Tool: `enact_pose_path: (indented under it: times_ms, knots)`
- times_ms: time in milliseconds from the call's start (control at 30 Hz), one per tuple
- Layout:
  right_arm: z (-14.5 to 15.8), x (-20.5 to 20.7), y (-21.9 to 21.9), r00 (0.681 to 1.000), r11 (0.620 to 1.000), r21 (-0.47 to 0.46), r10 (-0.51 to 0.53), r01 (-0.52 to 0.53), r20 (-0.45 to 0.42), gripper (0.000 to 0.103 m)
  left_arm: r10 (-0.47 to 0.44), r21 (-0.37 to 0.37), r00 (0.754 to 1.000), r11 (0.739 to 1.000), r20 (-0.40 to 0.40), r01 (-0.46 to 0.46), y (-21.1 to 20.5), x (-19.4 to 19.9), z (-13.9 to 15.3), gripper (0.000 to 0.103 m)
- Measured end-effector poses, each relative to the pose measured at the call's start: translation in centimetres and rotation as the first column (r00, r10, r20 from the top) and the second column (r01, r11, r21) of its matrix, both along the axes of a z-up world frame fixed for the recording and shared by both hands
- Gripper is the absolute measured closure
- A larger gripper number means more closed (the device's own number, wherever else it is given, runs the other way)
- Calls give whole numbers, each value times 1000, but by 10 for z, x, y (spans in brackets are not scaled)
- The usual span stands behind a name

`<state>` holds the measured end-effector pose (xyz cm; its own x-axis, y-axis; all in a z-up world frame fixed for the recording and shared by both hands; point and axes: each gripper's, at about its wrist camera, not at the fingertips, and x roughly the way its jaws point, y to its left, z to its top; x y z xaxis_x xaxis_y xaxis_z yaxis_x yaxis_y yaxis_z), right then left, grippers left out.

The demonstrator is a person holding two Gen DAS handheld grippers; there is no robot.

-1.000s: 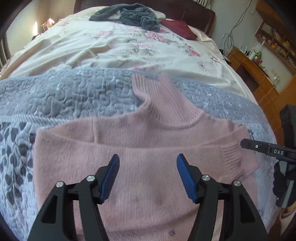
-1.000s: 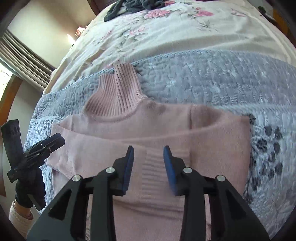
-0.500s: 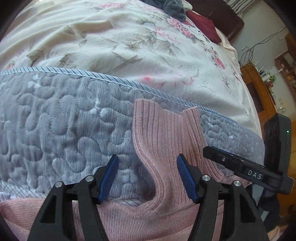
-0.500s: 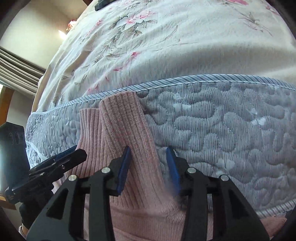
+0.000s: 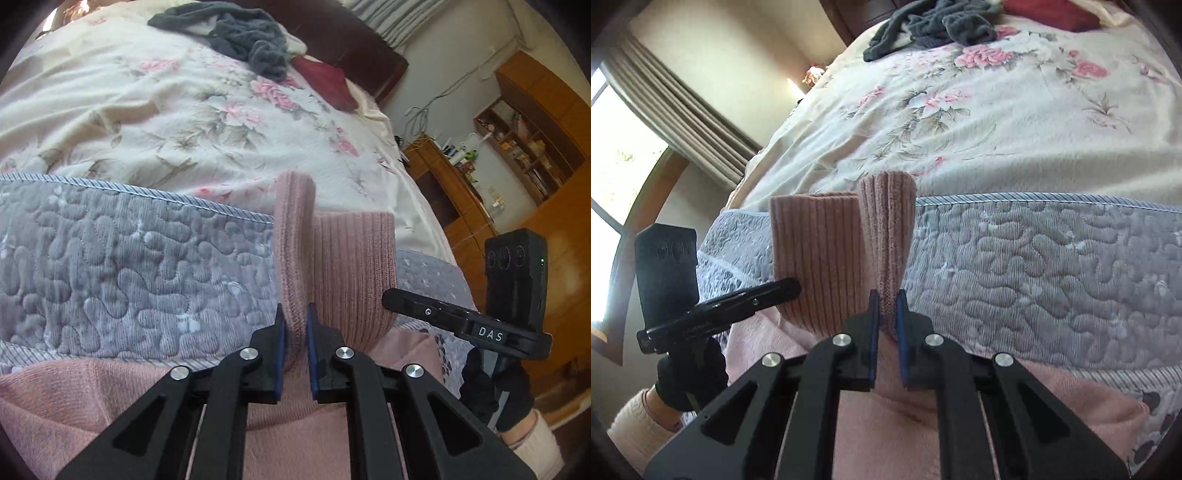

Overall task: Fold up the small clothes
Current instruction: 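Fold the collar end down toward the hem with both grippers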

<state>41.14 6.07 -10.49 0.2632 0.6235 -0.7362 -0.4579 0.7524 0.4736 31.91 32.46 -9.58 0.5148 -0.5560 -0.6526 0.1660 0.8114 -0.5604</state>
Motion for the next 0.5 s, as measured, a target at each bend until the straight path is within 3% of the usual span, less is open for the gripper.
enact_pose_path:
  times_ms: [200, 500]
  knots:
    - [4, -56, -15, 998, 998, -44, 49, -47, 35, 95, -30, 34, 1000, 999, -2, 30, 9, -46, -4, 93]
    - [-33, -110, -19, 996, 980, -179, 90, -90, -8, 94, -71, 121, 992, 989, -102, 83, 16, -105, -39, 87]
